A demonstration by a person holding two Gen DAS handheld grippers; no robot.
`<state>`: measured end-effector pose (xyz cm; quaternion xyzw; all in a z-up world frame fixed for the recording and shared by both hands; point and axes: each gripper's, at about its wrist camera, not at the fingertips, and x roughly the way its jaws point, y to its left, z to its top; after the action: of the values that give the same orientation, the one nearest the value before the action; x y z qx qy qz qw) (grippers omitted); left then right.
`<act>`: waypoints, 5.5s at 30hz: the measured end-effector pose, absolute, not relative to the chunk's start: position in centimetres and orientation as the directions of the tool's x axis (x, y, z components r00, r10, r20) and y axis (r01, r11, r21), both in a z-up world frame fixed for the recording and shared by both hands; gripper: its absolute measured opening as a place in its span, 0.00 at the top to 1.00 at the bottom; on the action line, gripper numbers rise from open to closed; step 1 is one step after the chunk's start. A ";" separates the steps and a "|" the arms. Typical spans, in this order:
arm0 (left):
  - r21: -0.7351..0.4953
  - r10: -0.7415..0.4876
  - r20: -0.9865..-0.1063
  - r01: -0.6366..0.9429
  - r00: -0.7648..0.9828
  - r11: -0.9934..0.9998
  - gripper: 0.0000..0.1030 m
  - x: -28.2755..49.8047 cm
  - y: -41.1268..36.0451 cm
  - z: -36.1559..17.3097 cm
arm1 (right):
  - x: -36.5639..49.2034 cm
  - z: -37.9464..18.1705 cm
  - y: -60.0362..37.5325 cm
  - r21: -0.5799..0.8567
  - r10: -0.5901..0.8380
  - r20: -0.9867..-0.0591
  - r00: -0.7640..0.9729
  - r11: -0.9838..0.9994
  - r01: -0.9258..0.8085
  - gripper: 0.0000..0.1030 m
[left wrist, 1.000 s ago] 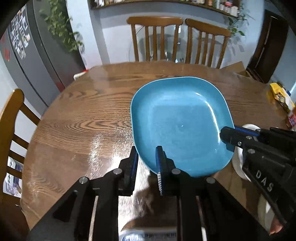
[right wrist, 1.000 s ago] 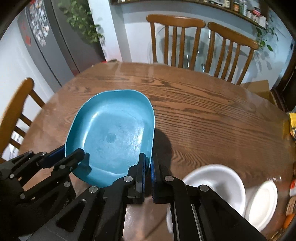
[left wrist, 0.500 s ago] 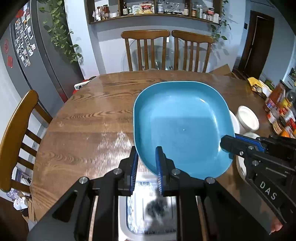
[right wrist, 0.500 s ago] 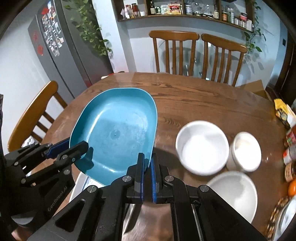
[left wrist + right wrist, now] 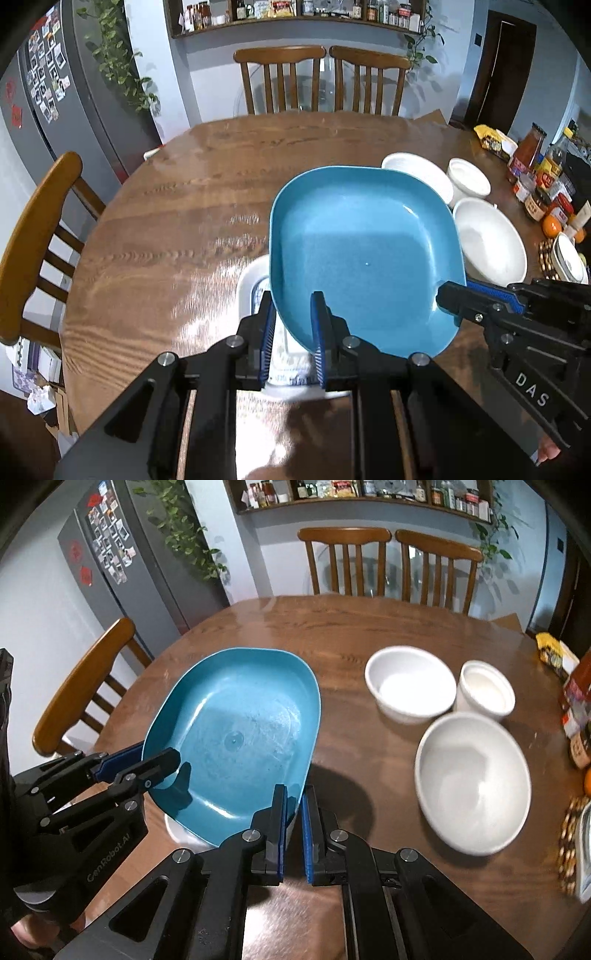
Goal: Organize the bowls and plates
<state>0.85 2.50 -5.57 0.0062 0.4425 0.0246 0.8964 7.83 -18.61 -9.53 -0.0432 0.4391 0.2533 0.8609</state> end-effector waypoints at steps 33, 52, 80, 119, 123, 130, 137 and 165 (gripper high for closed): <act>0.083 0.101 -0.884 -0.059 0.456 0.995 0.84 1.9 4.5 -13.1 | 8.1 -16.9 -14.4 0.093 0.296 -0.879 0.374 0.875 -0.475 0.92; 0.110 0.123 -0.884 -0.055 0.451 0.992 0.82 2.2 4.4 -13.1 | 8.2 -16.9 -14.5 0.098 0.295 -0.882 0.367 0.878 -0.469 0.92; 0.132 0.144 -0.880 -0.058 0.453 0.990 0.82 2.0 4.2 -13.0 | 8.0 -16.8 -14.5 0.101 0.294 -0.884 0.363 0.879 -0.465 0.92; 0.135 0.176 -0.859 -0.119 0.480 0.984 0.48 0.9 5.1 -11.6 | 7.5 -15.5 -15.6 0.122 0.317 -0.863 0.394 0.886 -0.447 0.92; 0.137 0.181 -0.857 -0.126 0.483 0.983 0.43 0.6 5.3 -11.3 | 7.3 -15.3 -15.7 0.125 0.318 -0.862 0.395 0.888 -0.443 0.92; 0.137 0.191 -0.850 -0.146 0.490 0.980 0.32 0.0 5.7 -10.6 | 6.9 -14.9 -16.1 0.133 0.326 -0.860 0.394 0.887 -0.443 0.89; 0.133 0.198 -0.846 -0.164 0.495 0.977 0.26 -0.3 6.2 -9.9 | 6.1 -14.3 -16.4 0.148 0.346 -0.847 0.404 0.883 -0.446 0.45; -0.009 0.004 -0.854 -0.023 0.521 1.000 0.01 -1.3 -1.2 -7.3 | 3.8 -12.0 -30.2 0.260 0.345 -0.798 0.494 0.937 -0.235 0.36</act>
<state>-1.30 -1.15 -7.29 -0.0098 0.4893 0.0079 0.8720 3.78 -30.23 -12.03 0.0582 0.4738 0.1683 0.8624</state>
